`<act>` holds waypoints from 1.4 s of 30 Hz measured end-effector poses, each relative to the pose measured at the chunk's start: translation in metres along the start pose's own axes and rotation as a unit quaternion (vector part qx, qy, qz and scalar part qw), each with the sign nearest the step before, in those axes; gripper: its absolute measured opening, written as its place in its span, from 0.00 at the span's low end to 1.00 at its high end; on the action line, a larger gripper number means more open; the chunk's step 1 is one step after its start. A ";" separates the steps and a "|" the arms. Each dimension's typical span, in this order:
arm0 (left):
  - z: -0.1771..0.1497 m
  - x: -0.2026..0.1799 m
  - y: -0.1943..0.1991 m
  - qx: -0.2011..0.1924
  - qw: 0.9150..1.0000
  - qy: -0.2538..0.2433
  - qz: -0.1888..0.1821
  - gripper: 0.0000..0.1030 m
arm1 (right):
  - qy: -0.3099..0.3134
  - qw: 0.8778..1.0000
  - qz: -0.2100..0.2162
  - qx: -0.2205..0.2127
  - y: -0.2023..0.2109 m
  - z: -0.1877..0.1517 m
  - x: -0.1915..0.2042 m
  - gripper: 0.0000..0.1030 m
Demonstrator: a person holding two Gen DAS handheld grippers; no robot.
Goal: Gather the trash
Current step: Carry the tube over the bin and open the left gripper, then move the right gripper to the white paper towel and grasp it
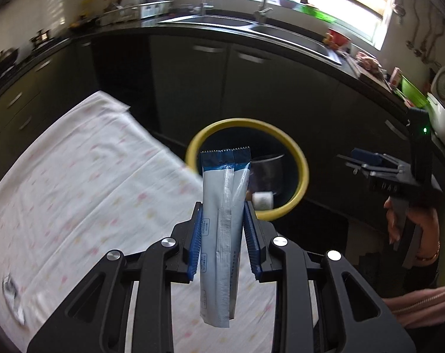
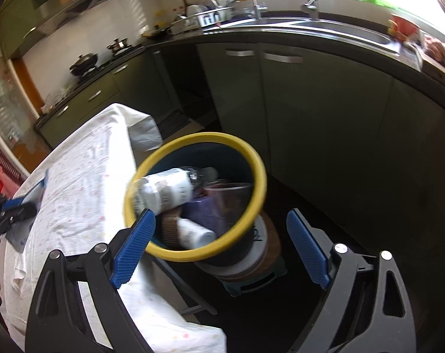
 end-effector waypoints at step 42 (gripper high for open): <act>-0.144 0.059 0.141 -0.129 0.966 0.137 0.177 0.93 | 0.150 0.982 0.104 0.047 -0.021 -0.009 0.125 0.84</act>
Point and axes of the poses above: each gripper's, at about its wrist camera, not at the fingertips, and y roughly against the way its jaws point, x to its left, z to its top, the point moved 2 cm from there along -y, roughly the way its jaws point, and after that the axes turned 5 degrees about y, right-handed, at the moved point
